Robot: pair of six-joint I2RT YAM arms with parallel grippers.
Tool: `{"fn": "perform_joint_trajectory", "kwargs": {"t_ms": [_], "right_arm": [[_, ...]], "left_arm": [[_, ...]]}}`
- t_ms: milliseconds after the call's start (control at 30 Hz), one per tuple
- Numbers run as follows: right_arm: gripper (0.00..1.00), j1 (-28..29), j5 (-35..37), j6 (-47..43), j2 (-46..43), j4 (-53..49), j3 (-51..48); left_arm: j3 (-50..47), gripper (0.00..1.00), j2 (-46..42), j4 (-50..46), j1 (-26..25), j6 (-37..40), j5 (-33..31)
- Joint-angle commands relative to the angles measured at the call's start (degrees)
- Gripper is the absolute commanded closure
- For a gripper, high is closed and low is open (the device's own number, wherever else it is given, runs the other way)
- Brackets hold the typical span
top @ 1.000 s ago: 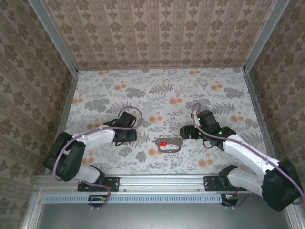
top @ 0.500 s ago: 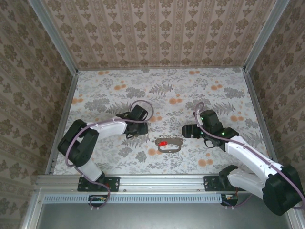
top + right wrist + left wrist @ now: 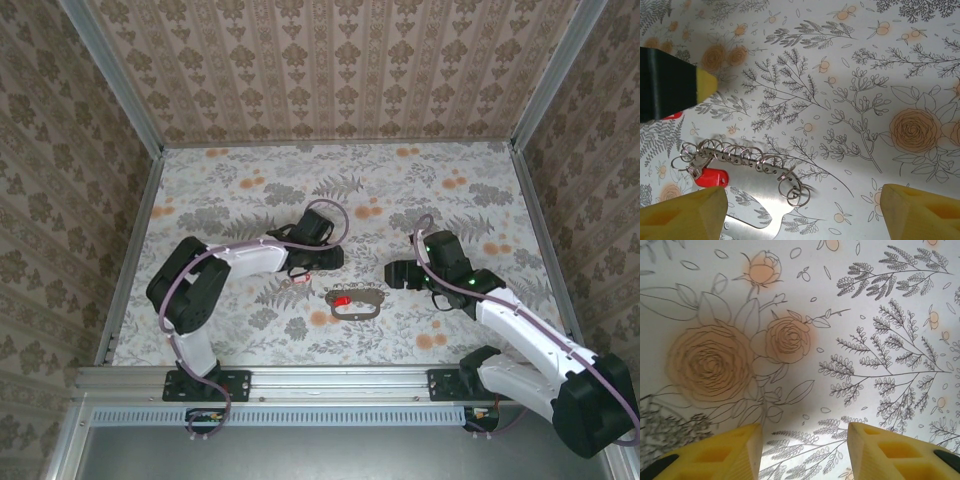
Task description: Put the keys on the keyring
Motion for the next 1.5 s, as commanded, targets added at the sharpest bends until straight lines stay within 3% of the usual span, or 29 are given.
{"fn": "perform_joint_trajectory", "kwargs": {"t_ms": [0, 167, 633, 933, 1067, 1233, 1467], "right_arm": [[0.19, -0.3, -0.6, -0.6, -0.9, -1.5, -0.9], [0.18, -0.3, -1.1, -0.2, -1.3, -1.4, -1.3], [0.17, -0.3, -1.5, 0.0, -1.2, -1.5, -0.4], [0.17, -0.4, -1.5, -0.5, 0.4, -1.1, 0.3], [0.17, -0.3, -1.1, -0.7, 0.2, -1.1, 0.2], [0.17, -0.3, -1.2, -0.5, 0.4, -0.7, 0.2], [0.17, -0.3, -1.0, -0.4, -0.4, -1.0, -0.2]], "left_arm": [[2.6, 0.50, -4.4, -10.2, 0.2, 8.2, -4.6], [-0.6, 0.47, -8.7, -19.3, 1.7, 16.1, -5.5], [-2.8, 0.47, -4.8, -20.9, 3.5, 23.8, -2.3], [-2.8, 0.65, -3.2, -21.4, 3.3, 24.8, -1.7], [-2.9, 0.69, -3.4, -21.7, 3.2, 25.0, -1.7], [-2.2, 0.86, -4.0, -22.7, 2.8, 25.2, -1.8], [1.7, 1.00, -4.6, -24.1, 1.7, 26.0, -2.1]]}}
